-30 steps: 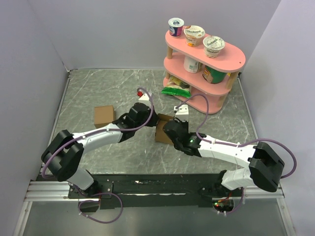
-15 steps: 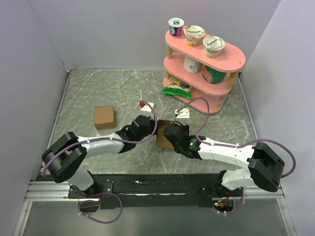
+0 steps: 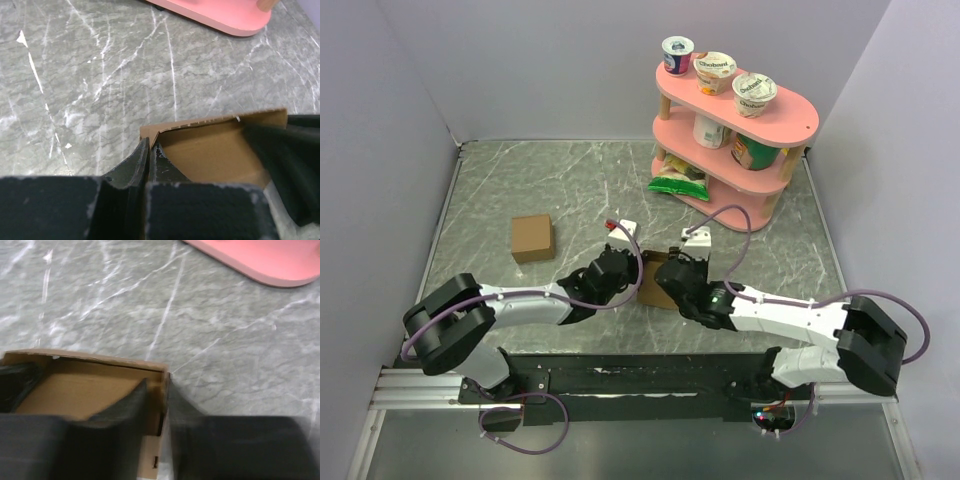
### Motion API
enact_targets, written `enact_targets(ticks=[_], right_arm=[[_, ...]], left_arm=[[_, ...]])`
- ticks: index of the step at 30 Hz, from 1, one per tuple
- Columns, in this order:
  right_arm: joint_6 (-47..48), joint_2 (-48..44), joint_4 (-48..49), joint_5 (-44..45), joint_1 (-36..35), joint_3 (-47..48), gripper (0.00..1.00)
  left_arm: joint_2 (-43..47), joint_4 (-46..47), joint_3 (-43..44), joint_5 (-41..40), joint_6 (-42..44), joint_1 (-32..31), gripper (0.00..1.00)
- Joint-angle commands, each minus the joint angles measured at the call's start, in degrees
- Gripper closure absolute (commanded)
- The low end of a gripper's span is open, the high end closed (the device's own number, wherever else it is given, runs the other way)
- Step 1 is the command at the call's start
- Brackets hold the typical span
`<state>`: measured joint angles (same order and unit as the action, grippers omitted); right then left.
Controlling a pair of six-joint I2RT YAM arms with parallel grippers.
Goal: Fold the paper box
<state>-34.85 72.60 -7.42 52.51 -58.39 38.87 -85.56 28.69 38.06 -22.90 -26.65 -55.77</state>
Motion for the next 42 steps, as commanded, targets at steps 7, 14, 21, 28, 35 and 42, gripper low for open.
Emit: enact_targets(ticks=[7,14,21,28,35,42], right_arm=[[14.9,-19.1,10.7,-17.6,-0.8,-8.8,0.00],[36.1,-22.2,17.7,-37.4,2.6,-12.1,0.00],[44.9,-19.8,18.4,-43.2,2.6,-9.8,0.00],[47.2,-16.0,16.7,-44.4,2.3,-10.0,0.00],[48.5,-13.3,22.1,-30.5,-2.9,-12.7,0.05],[51.2,-5.9,28.9,-14.1,-9.7,-12.7,0.15]], left_arm=[[1.4,-3.5,-4.5,1.6,4.1,-2.1,0.99],[2.1,0.8,-7.1,3.6,8.8,-2.3,0.99],[3.8,2.9,-9.3,2.4,10.1,-2.8,0.99],[4.3,3.0,-9.3,2.5,10.5,-2.9,0.99],[4.4,2.9,-9.1,2.8,9.9,-3.0,0.99],[5.0,2.5,-9.1,3.2,10.2,-3.3,0.99]])
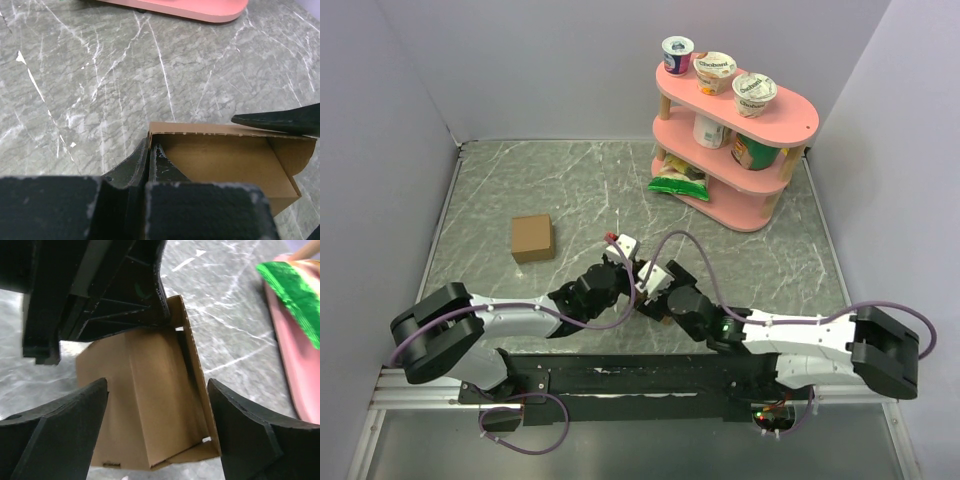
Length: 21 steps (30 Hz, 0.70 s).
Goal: Fold the paper box
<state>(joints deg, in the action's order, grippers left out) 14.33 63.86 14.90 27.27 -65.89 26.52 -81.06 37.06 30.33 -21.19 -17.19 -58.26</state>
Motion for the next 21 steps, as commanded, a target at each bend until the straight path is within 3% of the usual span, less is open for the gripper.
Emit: enact_targets(ticks=[1,5,13,21], right_arm=[[2.6,4.1,6.8,12.8,-2.7,-0.2,0.16],[2.6,5.3,7.9,15.0,-3.5,0.0,0.26],[1.8,5.5,7.4,16.2,-4.4,-0.5,0.40],[1.3,8.4,7.8,17.6,-5.0,1.0,0.43]], left_arm=[[0.8,-5.9,-1.5,1.5,0.8,-0.8,0.98],[2.1,-6.1,-2.2,1.2,0.8,-0.8,0.91],[8.0,-6.6,-5.4,2.2,0.1,-0.7,0.50],[17.0,-10.0,-8.8,4.4,-1.5,-0.6,0.38]])
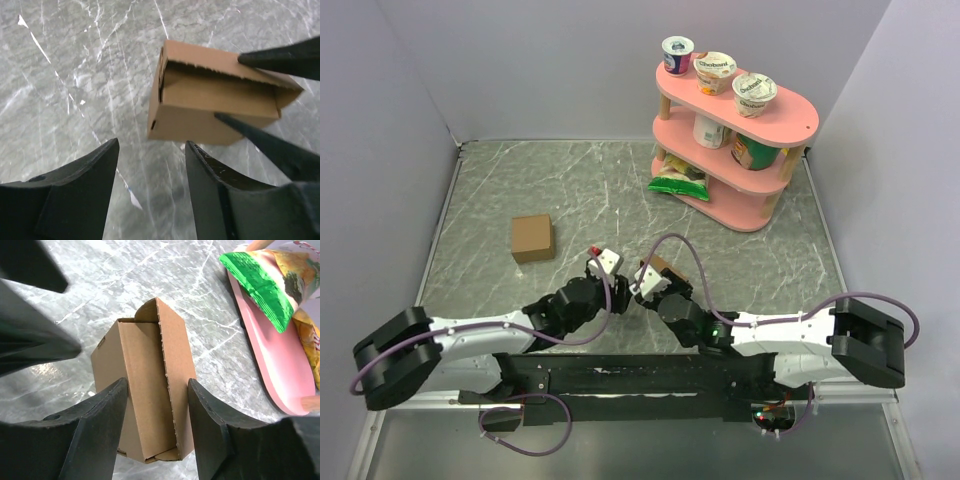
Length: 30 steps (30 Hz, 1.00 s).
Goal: Fold the paper box
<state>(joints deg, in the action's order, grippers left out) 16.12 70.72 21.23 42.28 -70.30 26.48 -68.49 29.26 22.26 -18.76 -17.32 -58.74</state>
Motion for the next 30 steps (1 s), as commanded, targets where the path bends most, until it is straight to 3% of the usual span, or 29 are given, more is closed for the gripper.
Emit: enact_targets(ticks=[1,7,12,19,30], right_arm=[[-0.5,2.1,1.3,3.1,-0.6,1.2,0.43],[0.0,3.5,1.7,4.0,-1.3,1.7,0.40],[0.3,3.3,2.4,4.6,-1.9,1.3,0.35],[0.2,3.6,2.2,5.5,-2.6,1.5,0.23],[0.5,5.6,2.6,7.6,-3.8,2.1,0.17]], left_arm=[[5.9,-3.1,-0.5,1.3,-1.9,-0.1,0.38],[8.7,-10.4,5.6,7.8,-11.2,6.4,0.35],[5.7,-4.9,8.3,22.6,-16.6,15.1,0.33],[-1.3,0.6,12.6,32.5,-16.9,16.0,0.24],[-11.4,6.0,12.3,34.2,-18.1,16.3,0.32]])
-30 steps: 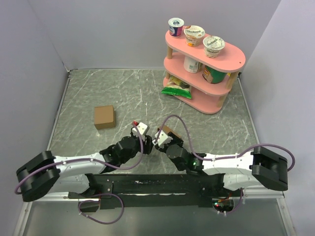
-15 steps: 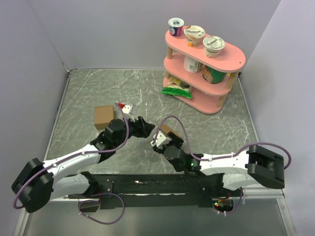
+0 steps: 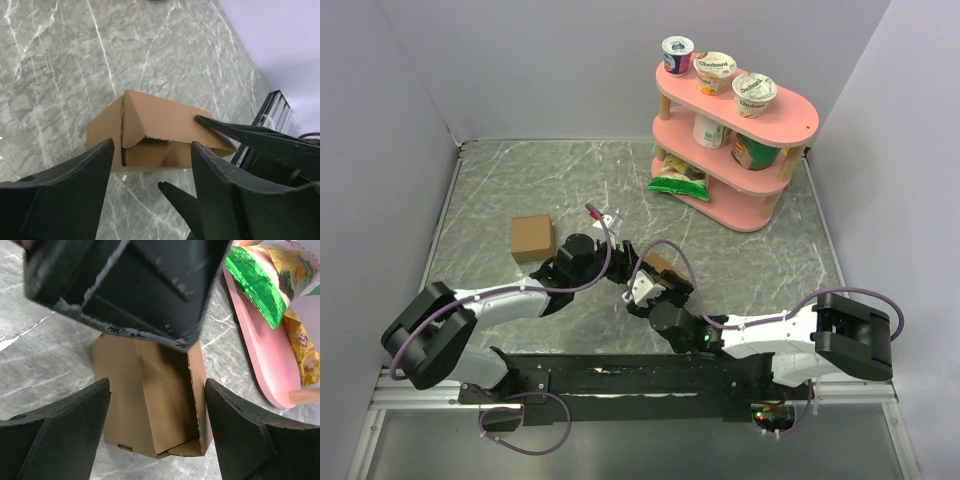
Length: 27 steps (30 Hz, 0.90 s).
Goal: Fold the paper box
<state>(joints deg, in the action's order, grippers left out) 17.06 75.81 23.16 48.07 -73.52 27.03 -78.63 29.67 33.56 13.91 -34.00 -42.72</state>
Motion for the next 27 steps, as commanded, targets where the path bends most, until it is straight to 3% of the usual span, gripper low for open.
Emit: enact_targets(ticks=[1,7,9,11,17,24,27], right_arm=[[-0.5,0.5,0.5,1.8,-0.5,1.5,0.16],[-1.0,0.6,-0.2,1.6,-0.6,1.9,0.16],[-1.0,1.0,-0.5,1.6,-0.6,2.1,0.16],[-1.0,1.5,-0.5,1.8,-0.7,2.3,0.16],[-0.9,1.6,-0.2,1.8,-0.7,2.3,0.16],[-1.4,1.5,-1.0,1.8,-0.7,2.4,0.16],[-1.5,1.6,-1.2,2.0,-0.8,2.6,0.16]], left_arm=[[-1.5,5.9,0.8,1.0,-1.5,0.4,0.34],[-3.3,8.8,-0.2,0.9,-3.1,0.9,0.41],[-3.2,11.4,-1.1,1.6,-4.4,1.2,0.38],[-2.8,12.0,-1.0,1.8,-5.2,1.5,0.28],[-2.8,10.7,0.8,2.0,-6.8,2.4,0.26],[-7.8,10.8,1.8,2.2,-6.7,3.1,0.36],[-9.6,11.9,2.4,3.2,-6.9,3.3,0.45]])
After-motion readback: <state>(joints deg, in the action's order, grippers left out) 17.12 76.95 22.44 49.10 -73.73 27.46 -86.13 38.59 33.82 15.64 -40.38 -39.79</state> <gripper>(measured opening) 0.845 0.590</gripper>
